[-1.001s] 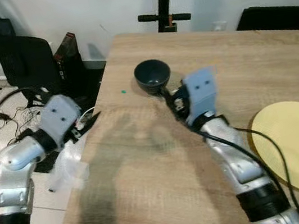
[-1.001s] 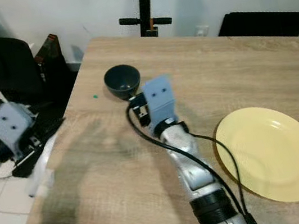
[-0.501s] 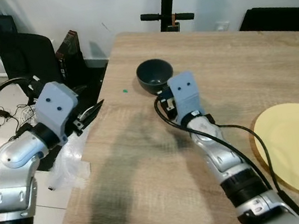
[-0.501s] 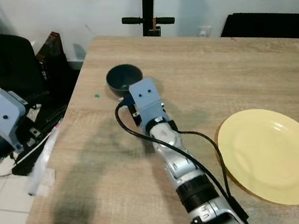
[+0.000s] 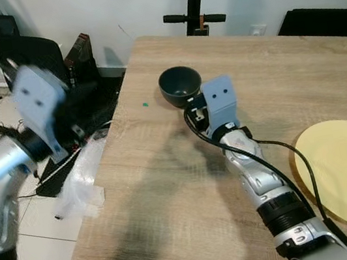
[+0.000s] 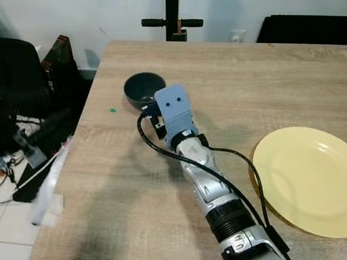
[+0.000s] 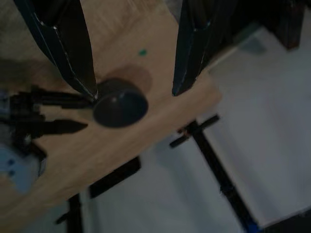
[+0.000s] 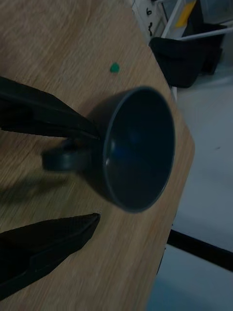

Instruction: Setting the table

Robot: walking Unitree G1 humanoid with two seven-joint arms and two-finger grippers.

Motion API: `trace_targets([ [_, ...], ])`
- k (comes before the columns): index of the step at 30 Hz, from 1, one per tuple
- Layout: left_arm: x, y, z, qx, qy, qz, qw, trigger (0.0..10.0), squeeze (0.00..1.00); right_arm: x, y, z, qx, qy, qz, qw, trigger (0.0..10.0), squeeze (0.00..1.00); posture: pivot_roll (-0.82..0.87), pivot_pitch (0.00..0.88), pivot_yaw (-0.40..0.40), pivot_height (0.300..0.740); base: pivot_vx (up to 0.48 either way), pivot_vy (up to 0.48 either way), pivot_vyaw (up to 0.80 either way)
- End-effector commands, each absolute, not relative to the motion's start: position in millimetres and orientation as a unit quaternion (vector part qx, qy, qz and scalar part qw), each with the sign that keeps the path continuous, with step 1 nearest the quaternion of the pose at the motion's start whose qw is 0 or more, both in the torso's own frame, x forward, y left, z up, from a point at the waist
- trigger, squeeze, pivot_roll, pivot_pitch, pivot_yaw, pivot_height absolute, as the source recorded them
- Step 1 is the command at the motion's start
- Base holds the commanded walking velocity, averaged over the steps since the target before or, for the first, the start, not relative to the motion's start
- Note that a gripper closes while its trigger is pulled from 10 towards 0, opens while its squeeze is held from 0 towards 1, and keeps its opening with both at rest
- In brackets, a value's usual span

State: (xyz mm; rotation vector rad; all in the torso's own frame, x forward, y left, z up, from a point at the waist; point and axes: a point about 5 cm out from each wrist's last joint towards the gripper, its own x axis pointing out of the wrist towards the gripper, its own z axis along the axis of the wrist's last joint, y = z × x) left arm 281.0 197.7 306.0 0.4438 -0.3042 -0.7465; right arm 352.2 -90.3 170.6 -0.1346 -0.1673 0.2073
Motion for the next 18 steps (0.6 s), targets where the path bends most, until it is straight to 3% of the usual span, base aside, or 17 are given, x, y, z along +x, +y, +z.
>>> trace_targets([
  [1, 278.1, 200.4, 309.0, 0.221, -0.132, -0.390, 0.884, 10.0, 0.00, 353.1, -91.4, 167.5, -0.062, -0.079, 0.102, 0.990, 10.0, 0.00, 0.06, 0.103, 0.050, 0.740, 0.000, 0.000, 0.00],
  [4, 283.7, 213.8, 307.5, 0.266, -0.095, -0.401, 0.871, 10.0, 0.00, 353.4, -89.5, 166.8, -0.061, -0.079, 0.106, 0.989, 10.0, 0.00, 0.07, 0.097, 0.053, 0.740, 0.000, 0.000, 0.00],
  [9, 290.4, 223.4, 294.3, 0.277, -0.051, -0.415, 0.865, 10.0, 0.00, 353.5, -88.4, 165.7, -0.057, -0.077, 0.110, 0.989, 10.0, 0.00, 0.07, 0.093, 0.050, 0.740, 0.000, 0.000, 0.00],
  [13, 296.6, 223.1, 280.4, 0.272, 0.003, -0.454, 0.849, 10.0, 0.00, 351.3, -84.8, 162.8, -0.051, -0.077, 0.133, 0.987, 10.0, 0.00, 0.07, 0.084, 0.043, 0.740, 0.000, 0.000, 0.00],
  [18, 301.4, 219.9, 278.2, 0.278, 0.012, -0.471, 0.837, 10.0, 0.00, 350.4, -82.8, 163.1, -0.049, -0.082, 0.146, 0.985, 10.0, 0.00, 0.07, 0.082, 0.042, 0.740, 0.000, 0.000, 0.00],
])
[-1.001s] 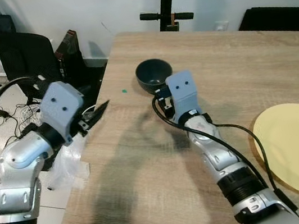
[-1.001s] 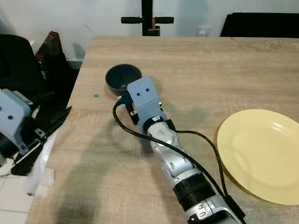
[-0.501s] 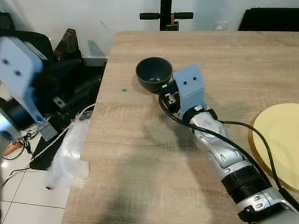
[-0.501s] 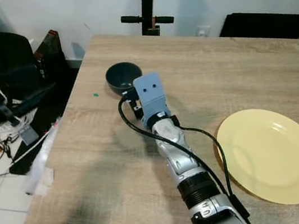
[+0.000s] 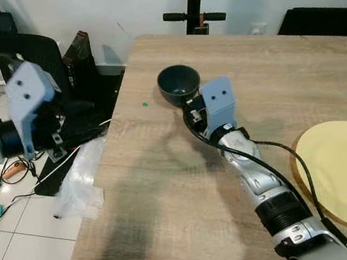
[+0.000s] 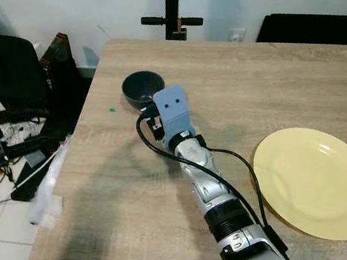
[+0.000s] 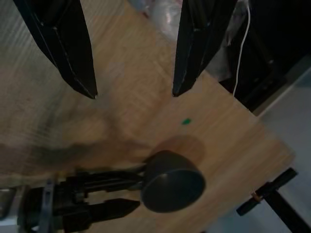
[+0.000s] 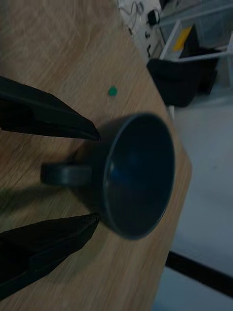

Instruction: Setting the table

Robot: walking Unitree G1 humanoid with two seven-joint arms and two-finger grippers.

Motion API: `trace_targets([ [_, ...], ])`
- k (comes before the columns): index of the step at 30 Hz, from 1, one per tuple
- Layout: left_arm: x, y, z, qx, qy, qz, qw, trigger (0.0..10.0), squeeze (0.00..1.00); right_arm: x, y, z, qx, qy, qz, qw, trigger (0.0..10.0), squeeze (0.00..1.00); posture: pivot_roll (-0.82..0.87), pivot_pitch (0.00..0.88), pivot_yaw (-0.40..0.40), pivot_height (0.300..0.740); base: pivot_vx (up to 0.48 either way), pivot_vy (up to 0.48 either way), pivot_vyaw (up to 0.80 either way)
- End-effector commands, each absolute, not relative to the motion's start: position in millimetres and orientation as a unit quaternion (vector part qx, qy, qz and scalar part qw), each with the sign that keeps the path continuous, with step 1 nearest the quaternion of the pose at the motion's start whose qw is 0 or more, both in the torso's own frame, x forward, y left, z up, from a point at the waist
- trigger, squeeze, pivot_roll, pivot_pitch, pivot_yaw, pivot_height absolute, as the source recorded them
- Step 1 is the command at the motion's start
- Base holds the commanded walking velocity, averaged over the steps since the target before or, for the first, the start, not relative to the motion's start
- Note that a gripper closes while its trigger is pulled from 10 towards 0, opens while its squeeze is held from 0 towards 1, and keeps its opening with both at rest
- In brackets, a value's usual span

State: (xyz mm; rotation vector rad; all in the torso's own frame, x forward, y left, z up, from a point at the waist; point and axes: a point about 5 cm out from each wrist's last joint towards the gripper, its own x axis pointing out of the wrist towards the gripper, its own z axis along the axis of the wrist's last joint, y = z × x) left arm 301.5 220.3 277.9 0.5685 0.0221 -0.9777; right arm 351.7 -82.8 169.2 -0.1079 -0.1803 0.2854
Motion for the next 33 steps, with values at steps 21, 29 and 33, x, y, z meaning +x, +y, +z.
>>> trace_targets([
  [21, 327.2, 215.3, 286.7, 0.280, -0.003, -0.475, 0.834, 10.0, 0.00, 356.6, -91.2, 148.6, -0.049, -0.059, 0.163, 0.984, 10.0, 0.00, 0.08, 0.070, 0.027, 0.740, 0.000, 0.000, 0.00],
  [29, 327.4, 217.4, 287.4, 0.277, -0.007, -0.470, 0.838, 10.0, 0.00, 364.7, -89.9, 156.8, -0.053, -0.073, 0.183, 0.979, 10.0, 0.00, 0.08, 0.073, 0.024, 0.740, 0.000, 0.000, 0.00],
  [33, 327.3, 217.5, 287.6, 0.276, -0.008, -0.468, 0.840, 10.0, 0.00, 369.0, -85.5, 158.7, -0.053, -0.069, 0.198, 0.976, 10.0, 0.00, 0.09, 0.077, 0.020, 0.740, 0.000, 0.000, 0.00],
])
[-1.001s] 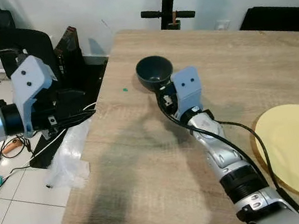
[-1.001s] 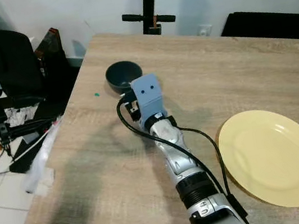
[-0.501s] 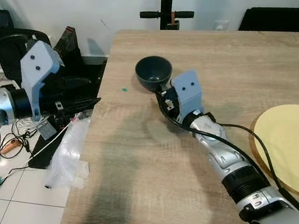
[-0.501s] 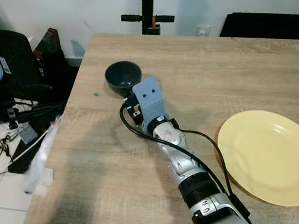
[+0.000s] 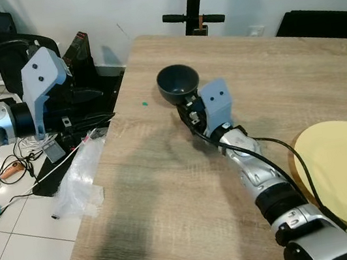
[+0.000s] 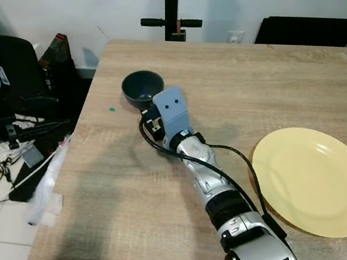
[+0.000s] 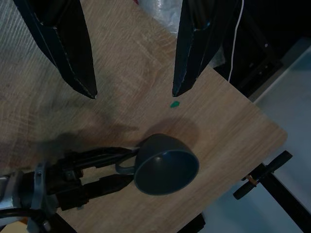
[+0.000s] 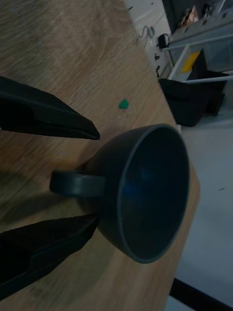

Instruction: Setting the table

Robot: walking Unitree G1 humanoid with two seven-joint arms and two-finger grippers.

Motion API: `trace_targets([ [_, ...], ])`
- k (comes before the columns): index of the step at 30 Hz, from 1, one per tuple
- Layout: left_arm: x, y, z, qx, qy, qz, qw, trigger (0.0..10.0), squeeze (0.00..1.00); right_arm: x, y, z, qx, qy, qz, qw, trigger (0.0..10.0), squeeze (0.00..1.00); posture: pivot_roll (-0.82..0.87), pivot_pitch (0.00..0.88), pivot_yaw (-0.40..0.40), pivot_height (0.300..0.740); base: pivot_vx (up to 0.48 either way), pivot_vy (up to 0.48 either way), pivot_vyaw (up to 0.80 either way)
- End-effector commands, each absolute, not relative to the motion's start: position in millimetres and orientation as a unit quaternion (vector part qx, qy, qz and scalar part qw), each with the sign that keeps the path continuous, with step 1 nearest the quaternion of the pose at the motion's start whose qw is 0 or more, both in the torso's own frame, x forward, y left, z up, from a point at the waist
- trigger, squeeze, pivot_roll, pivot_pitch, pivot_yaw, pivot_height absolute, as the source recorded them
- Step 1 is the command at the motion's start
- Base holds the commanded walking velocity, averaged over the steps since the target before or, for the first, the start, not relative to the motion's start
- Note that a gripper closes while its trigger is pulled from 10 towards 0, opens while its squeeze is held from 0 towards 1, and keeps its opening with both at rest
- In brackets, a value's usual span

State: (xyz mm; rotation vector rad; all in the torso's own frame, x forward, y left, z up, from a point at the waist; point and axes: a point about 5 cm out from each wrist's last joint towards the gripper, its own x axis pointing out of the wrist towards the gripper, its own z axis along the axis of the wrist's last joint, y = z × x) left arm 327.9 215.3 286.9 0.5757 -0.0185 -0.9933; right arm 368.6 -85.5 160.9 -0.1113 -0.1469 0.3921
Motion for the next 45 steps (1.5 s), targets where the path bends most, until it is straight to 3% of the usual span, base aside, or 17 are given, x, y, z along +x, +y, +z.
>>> trace_targets([
  [1, 327.3, 217.6, 287.8, 0.276, -0.009, -0.467, 0.840, 10.0, 0.00, 369.5, -84.8, 158.0, -0.052, -0.066, 0.200, 0.976, 10.0, 0.00, 0.09, 0.078, 0.016, 0.740, 0.000, 0.000, 0.00],
  [2, 327.4, 217.8, 288.0, 0.275, -0.011, -0.465, 0.841, 10.0, 0.00, 369.9, -84.2, 156.7, -0.051, -0.063, 0.201, 0.976, 5.8, 0.00, 0.09, 0.078, 0.016, 0.740, 0.000, 0.000, 0.00],
  [3, 327.4, 217.8, 288.0, 0.275, -0.011, -0.465, 0.841, 10.0, 0.00, 369.9, -84.2, 156.7, -0.051, -0.063, 0.201, 0.976, 4.7, 0.00, 0.09, 0.078, 0.016, 0.740, 0.000, 0.000, 0.00],
  [5, 327.4, 218.0, 288.3, 0.275, -0.012, -0.463, 0.843, 10.0, 0.00, 370.2, -84.0, 155.1, -0.047, -0.060, 0.203, 0.976, 4.7, 0.00, 0.10, 0.079, 0.013, 0.740, 0.000, 0.000, 0.00],
  [6, 327.3, 218.3, 288.3, 0.274, -0.013, -0.462, 0.844, 10.0, 0.00, 370.2, -84.0, 154.4, -0.041, -0.058, 0.203, 0.977, 0.0, 0.00, 0.10, 0.079, 0.013, 0.740, 0.000, 0.000, 0.00],
  [20, 326.9, 216.3, 282.8, 0.264, -0.016, -0.457, 0.850, 10.0, 0.00, 371.7, -87.9, 153.9, 0.018, -0.056, 0.200, 0.978, 0.0, 0.00, 0.09, 0.084, 0.011, 0.740, 0.000, 0.000, 0.00],
  [28, 326.1, 213.5, 276.8, 0.233, -0.026, -0.436, 0.869, 10.0, 0.00, 366.5, -90.9, 166.8, 0.077, -0.087, 0.190, 0.975, 0.0, 0.00, 0.08, 0.087, 0.028, 0.740, 0.000, 0.000, 0.00],
  [29, 326.3, 211.3, 274.6, 0.223, -0.034, -0.417, 0.880, 10.0, 0.00, 363.7, -93.3, 173.2, 0.086, -0.102, 0.182, 0.974, 10.0, 0.00, 0.07, 0.088, 0.032, 0.740, 0.000, 0.000, 0.00],
  [36, 310.9, 189.7, 254.1, 0.147, -0.058, -0.312, 0.937, 10.0, 0.00, 328.6, -112.7, 190.0, 0.096, -0.151, 0.119, 0.977, 10.0, 0.00, 0.04, 0.108, 0.045, 0.740, 0.000, 0.000, 0.00],
  [45, 303.0, 175.3, 242.1, 0.111, -0.059, -0.242, 0.962, 10.0, 0.00, 310.1, -142.2, 185.2, 0.070, -0.144, 0.039, 0.986, 10.0, 0.00, 0.03, 0.118, 0.049, 0.740, 0.000, 0.000, 0.00],
])
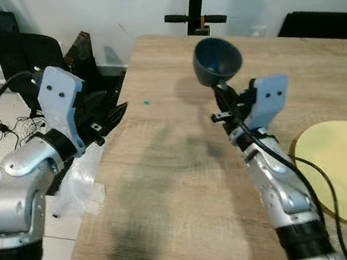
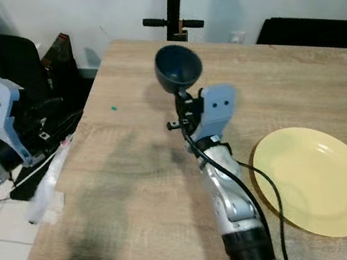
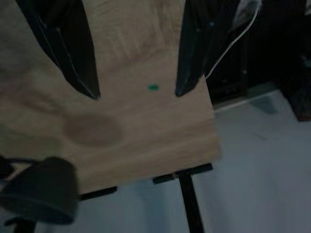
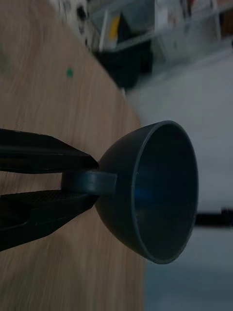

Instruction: Setting the table

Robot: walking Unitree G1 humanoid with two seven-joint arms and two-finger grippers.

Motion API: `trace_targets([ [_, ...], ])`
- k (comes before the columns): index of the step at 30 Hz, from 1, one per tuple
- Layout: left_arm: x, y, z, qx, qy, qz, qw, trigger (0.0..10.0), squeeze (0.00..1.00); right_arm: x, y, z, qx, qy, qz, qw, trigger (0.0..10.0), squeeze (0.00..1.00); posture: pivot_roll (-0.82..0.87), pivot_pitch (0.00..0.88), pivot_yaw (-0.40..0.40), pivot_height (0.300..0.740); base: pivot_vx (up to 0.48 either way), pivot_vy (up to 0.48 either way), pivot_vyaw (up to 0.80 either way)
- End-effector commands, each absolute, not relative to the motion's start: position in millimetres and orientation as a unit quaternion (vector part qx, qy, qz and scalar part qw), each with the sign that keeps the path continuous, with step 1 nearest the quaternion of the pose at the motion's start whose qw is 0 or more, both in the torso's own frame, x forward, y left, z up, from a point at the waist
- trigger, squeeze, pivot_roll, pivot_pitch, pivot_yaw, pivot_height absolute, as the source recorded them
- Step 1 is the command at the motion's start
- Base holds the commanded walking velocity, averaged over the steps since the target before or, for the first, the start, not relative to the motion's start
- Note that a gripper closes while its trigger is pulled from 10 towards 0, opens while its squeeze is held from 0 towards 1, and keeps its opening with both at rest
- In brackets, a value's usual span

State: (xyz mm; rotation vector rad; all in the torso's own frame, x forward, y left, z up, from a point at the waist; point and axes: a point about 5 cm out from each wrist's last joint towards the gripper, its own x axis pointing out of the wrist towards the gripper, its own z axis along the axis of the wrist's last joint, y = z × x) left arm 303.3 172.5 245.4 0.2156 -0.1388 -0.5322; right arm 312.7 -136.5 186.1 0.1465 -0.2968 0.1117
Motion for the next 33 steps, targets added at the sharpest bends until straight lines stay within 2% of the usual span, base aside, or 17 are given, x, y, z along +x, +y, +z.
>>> trace_targets([
  [1, 303.1, 175.2, 241.1, 0.107, -0.057, -0.229, 0.966, 10.0, 0.01, 308.5, -144.4, 186.0, 0.069, -0.141, 0.034, 0.987, 10.0, 0.00, 0.03, 0.118, 0.049, 0.740, 0.000, 0.000, 0.00],
  [8, 304.2, 175.8, 238.1, 0.095, -0.054, -0.168, 0.980, 10.0, 0.01, 306.5, -151.3, 190.7, 0.061, -0.131, 0.014, 0.989, 10.0, 0.00, 0.03, 0.112, 0.057, 0.740, 0.000, 0.000, 0.00],
  [33, 306.0, 172.4, 237.1, 0.078, -0.052, -0.150, 0.984, 10.0, 0.02, 306.2, -155.7, 191.6, 0.050, -0.116, 0.017, 0.992, 10.0, 0.00, 0.01, 0.092, 0.052, 0.740, -0.365, 0.000, 0.00],
])
